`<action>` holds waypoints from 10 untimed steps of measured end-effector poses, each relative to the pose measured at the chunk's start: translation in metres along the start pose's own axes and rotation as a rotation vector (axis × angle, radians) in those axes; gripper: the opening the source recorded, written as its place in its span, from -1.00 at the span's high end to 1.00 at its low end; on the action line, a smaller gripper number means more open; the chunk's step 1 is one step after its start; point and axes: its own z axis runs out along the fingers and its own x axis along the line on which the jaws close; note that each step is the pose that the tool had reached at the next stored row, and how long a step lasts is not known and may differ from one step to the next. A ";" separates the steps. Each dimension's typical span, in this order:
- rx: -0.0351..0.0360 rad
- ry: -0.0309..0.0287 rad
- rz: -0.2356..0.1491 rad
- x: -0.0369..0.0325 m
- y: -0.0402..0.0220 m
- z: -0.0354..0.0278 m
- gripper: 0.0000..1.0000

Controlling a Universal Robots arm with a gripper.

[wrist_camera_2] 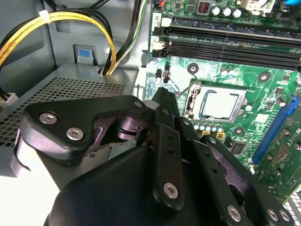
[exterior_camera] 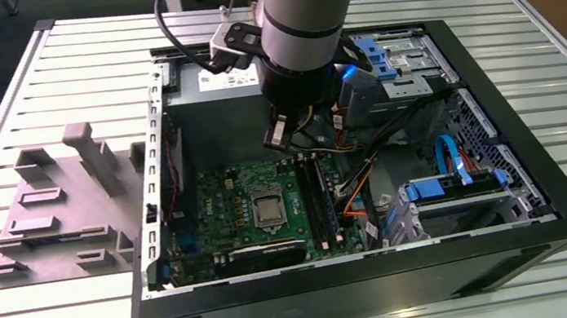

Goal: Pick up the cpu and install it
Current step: 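Install the first cpu locking lever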

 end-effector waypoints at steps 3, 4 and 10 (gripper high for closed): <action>0.0000 0.0001 0.000 0.0010 -0.0005 -0.0002 0.80; 0.0000 0.0001 0.000 0.0016 -0.0007 -0.0002 0.80; 0.0001 0.0003 0.000 0.0054 -0.0023 -0.0006 0.80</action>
